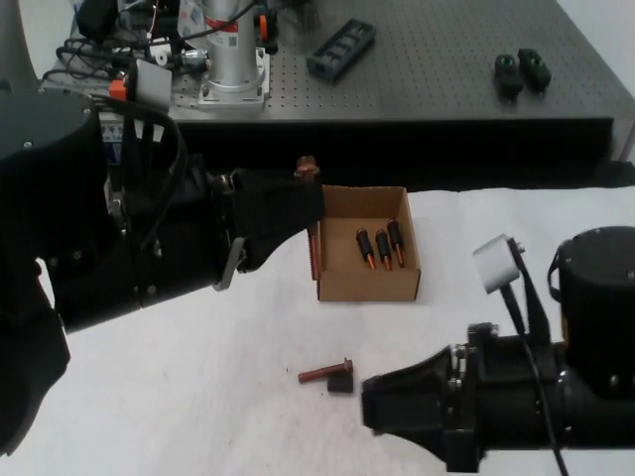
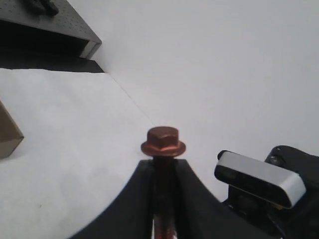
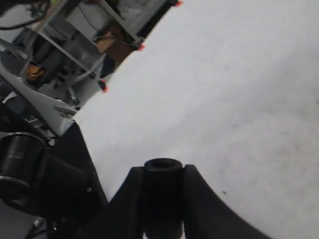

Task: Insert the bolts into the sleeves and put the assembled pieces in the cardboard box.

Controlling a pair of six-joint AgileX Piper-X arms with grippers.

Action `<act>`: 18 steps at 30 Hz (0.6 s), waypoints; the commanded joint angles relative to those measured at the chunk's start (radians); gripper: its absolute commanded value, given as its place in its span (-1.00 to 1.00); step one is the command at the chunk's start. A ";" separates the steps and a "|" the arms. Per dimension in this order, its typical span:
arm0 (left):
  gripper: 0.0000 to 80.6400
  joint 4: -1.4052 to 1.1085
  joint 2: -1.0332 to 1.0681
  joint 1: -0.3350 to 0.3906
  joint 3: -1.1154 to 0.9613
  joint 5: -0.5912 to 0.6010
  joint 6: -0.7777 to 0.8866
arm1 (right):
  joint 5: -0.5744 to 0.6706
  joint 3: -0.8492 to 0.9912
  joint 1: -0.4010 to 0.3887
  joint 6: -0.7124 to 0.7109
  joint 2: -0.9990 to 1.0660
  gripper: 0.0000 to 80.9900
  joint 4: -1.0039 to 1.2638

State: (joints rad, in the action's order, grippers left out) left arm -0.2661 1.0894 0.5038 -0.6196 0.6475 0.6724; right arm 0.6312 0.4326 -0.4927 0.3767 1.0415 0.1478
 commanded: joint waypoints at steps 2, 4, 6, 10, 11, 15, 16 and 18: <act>-0.98 -0.023 -0.009 0.000 -0.004 0.050 0.016 | -0.018 0.002 -0.025 0.053 0.036 -0.95 0.147; -0.98 -0.021 -0.009 0.000 -0.004 0.075 0.016 | -0.019 0.002 -0.027 0.081 0.065 -0.95 0.231; -0.98 -0.021 -0.009 0.000 -0.004 0.091 0.016 | -0.019 0.004 -0.027 0.101 0.091 -0.95 0.296; -0.98 -0.021 -0.009 0.000 -0.004 0.107 0.016 | -0.019 0.036 -0.027 0.125 0.143 -0.95 0.338; -0.98 -0.021 -0.009 0.000 -0.004 0.111 0.016 | -0.016 0.046 -0.027 0.125 0.152 -0.95 0.338; -0.98 -0.021 -0.009 0.000 -0.004 0.125 0.016 | -0.012 0.088 -0.029 0.125 0.174 -0.95 0.338; -0.98 -0.021 -0.009 0.000 -0.004 0.126 0.016 | -0.012 0.094 -0.029 0.123 0.174 -0.95 0.338; -0.98 -0.021 -0.009 0.000 -0.004 0.125 -0.001 | -0.012 0.098 -0.026 0.124 0.166 -0.95 0.338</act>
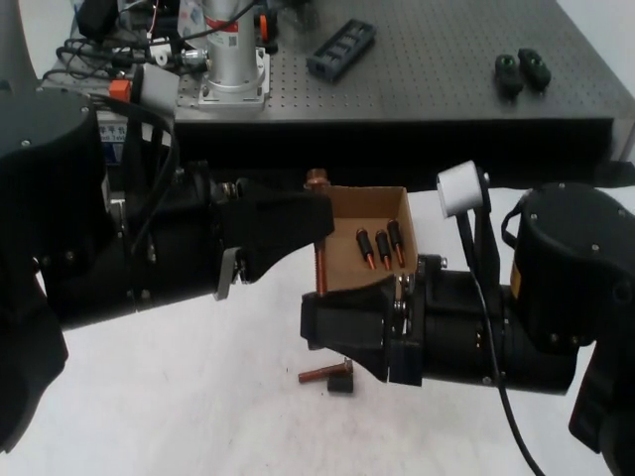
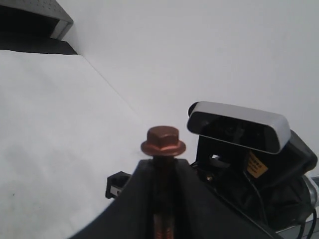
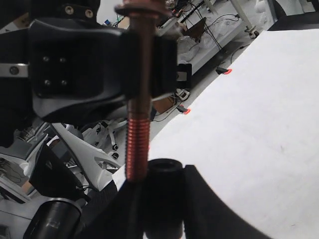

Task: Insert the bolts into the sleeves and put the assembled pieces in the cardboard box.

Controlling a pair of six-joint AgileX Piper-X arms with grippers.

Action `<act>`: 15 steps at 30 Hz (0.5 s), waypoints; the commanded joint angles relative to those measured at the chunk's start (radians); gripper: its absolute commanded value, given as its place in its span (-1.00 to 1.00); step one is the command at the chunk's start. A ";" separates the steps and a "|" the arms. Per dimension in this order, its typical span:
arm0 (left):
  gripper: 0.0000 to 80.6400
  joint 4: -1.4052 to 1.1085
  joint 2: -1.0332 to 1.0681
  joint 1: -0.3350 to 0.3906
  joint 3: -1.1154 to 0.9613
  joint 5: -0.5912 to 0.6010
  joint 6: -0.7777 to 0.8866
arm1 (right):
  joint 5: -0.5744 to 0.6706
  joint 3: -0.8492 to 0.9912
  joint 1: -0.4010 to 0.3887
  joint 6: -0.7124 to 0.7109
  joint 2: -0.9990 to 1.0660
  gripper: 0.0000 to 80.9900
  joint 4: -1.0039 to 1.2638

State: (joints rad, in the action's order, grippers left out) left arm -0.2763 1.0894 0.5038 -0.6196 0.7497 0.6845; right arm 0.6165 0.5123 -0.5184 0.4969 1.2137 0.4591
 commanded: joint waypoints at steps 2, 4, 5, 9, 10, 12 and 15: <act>-0.98 -0.011 -0.009 0.000 -0.004 0.013 -0.024 | 0.001 0.018 0.000 0.003 -0.017 -0.95 0.025; -0.98 -0.011 -0.009 0.000 -0.004 0.013 -0.042 | -0.004 0.015 0.000 0.003 -0.027 -0.95 0.025; -0.98 -0.011 -0.009 0.000 -0.004 0.013 -0.042 | -0.018 0.015 0.000 0.003 -0.030 -0.95 0.025; -0.98 -0.011 -0.009 0.000 -0.004 0.013 -0.046 | -0.054 0.015 0.000 -0.004 -0.035 -0.95 0.038; -0.98 -0.011 -0.009 0.000 -0.004 0.013 -0.057 | -0.054 0.015 0.000 -0.004 -0.035 -0.95 0.044; -0.98 -0.011 -0.009 0.000 -0.004 0.013 -0.067 | -0.054 0.015 0.000 -0.004 -0.039 -0.95 0.049; -0.98 -0.011 -0.009 0.000 -0.004 0.013 -0.067 | -0.054 0.015 0.000 -0.012 -0.041 -0.95 0.051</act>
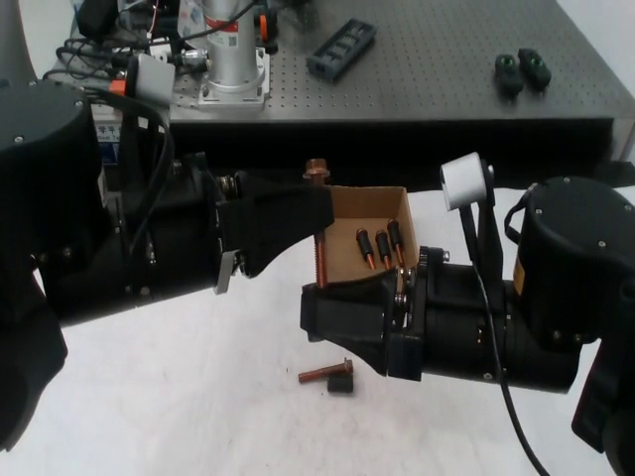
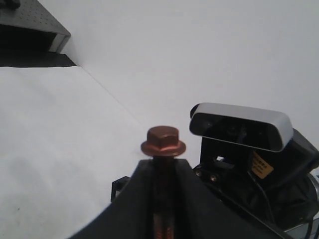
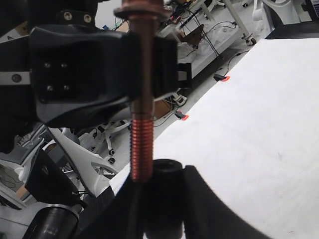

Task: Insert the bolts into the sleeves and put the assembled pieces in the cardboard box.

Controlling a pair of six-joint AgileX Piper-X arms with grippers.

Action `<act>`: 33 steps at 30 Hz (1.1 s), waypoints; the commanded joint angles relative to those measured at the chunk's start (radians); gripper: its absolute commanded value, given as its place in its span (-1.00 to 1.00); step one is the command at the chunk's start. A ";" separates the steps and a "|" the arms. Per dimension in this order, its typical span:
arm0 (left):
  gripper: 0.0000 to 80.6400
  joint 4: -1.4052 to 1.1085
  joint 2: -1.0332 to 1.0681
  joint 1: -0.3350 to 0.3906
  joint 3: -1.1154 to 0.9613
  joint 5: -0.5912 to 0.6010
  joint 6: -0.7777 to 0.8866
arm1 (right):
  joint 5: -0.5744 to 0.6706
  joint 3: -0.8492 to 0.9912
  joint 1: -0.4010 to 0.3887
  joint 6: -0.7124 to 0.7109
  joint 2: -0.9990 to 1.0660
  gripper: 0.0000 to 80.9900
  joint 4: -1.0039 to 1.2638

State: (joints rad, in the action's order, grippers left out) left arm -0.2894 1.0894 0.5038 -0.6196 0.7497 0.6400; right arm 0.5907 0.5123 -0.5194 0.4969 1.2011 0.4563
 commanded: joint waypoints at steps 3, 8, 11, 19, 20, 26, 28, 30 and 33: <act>-0.98 0.002 -0.009 0.000 -0.004 0.013 -0.023 | -0.008 0.014 0.006 -0.021 -0.035 -0.95 0.061; -0.98 0.002 -0.011 0.000 -0.004 0.013 -0.022 | 0.011 0.012 0.007 -0.053 -0.061 -0.95 0.035; -0.98 0.002 -0.011 0.000 -0.004 0.017 -0.022 | 0.000 0.012 0.007 -0.064 -0.075 -0.95 0.020; -0.98 -0.004 -0.011 0.000 -0.006 0.019 -0.020 | -0.012 0.012 0.007 -0.064 -0.076 -0.95 -0.039; -0.98 -0.004 -0.011 0.000 -0.006 0.019 -0.020 | -0.012 0.012 0.007 -0.067 -0.076 -0.95 -0.047; -0.98 -0.004 -0.011 0.000 -0.006 0.019 -0.027 | -0.010 0.012 0.007 -0.071 -0.076 -0.95 -0.087; -0.98 -0.004 -0.011 0.000 -0.006 0.019 -0.027 | 0.010 0.012 0.007 -0.071 -0.076 -0.95 -0.116; -0.98 -0.004 -0.011 0.000 -0.006 0.019 -0.030 | 0.012 0.012 0.007 -0.071 -0.076 -0.95 -0.123; -0.98 -0.004 -0.011 0.000 -0.006 0.019 -0.035 | 0.012 0.012 0.007 -0.071 -0.076 -0.95 -0.088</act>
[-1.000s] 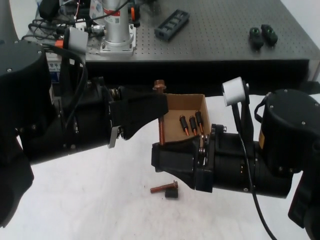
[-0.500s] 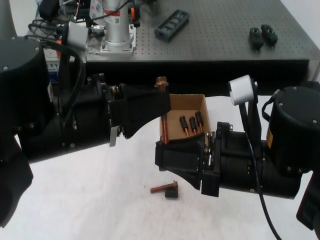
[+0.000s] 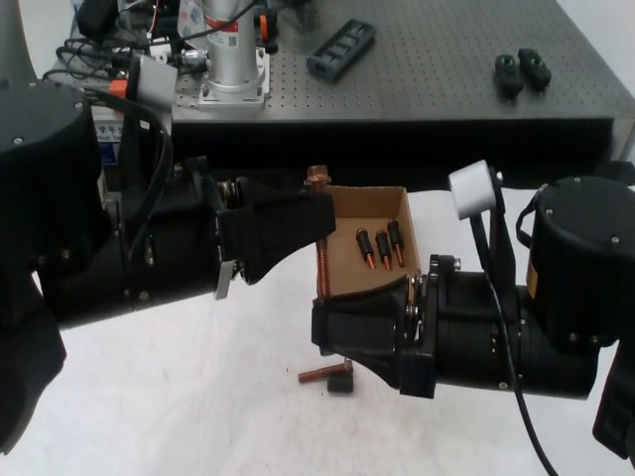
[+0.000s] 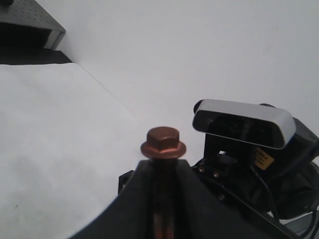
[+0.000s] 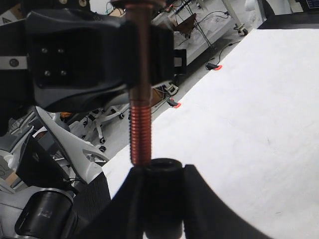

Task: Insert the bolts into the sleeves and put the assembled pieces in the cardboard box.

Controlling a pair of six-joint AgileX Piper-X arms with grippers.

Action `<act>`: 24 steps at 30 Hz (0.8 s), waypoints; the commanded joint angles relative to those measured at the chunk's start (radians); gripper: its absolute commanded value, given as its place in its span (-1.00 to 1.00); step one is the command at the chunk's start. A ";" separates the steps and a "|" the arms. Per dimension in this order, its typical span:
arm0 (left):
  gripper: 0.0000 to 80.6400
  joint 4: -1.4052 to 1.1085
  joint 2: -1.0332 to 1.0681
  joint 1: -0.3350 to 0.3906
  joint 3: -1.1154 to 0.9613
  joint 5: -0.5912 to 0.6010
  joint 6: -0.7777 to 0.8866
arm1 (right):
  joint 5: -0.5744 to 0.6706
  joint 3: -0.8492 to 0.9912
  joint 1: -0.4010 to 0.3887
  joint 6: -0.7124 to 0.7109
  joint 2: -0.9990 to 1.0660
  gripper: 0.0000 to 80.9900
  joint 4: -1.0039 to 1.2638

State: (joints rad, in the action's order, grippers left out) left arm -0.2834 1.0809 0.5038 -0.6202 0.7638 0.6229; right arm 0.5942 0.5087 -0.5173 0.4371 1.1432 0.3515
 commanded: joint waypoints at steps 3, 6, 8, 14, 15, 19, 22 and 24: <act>-0.98 -0.010 -0.003 0.000 -0.006 0.005 -0.018 | 0.009 0.016 0.005 -0.011 -0.018 -0.95 0.056; -0.98 -0.010 -0.003 0.000 -0.006 0.005 -0.018 | 0.009 0.016 0.005 -0.011 -0.018 -0.95 0.079; -0.98 -0.010 -0.003 0.000 -0.006 0.005 -0.021 | 0.009 0.016 0.005 -0.011 -0.018 -0.95 0.084; -0.98 -0.010 -0.003 0.000 -0.006 0.005 -0.041 | 0.039 0.016 0.005 -0.011 -0.018 -0.95 0.083; -0.98 -0.010 -0.003 0.000 -0.006 0.008 -0.046 | 0.037 0.016 0.005 -0.011 -0.018 -0.95 0.083; -0.98 -0.010 -0.003 0.000 -0.006 0.011 -0.078 | 0.022 0.016 0.005 -0.011 -0.018 -0.95 0.108; -0.98 -0.010 -0.003 0.000 -0.006 0.034 -0.078 | 0.022 0.016 0.005 -0.011 -0.018 -0.95 0.141; -0.98 -0.010 -0.003 0.000 -0.006 0.058 -0.078 | 0.022 0.016 0.005 -0.011 -0.018 -0.95 0.158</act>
State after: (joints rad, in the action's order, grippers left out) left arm -0.2892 1.0809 0.5038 -0.6202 0.7788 0.5665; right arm 0.6077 0.5087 -0.5152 0.4307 1.1432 0.4547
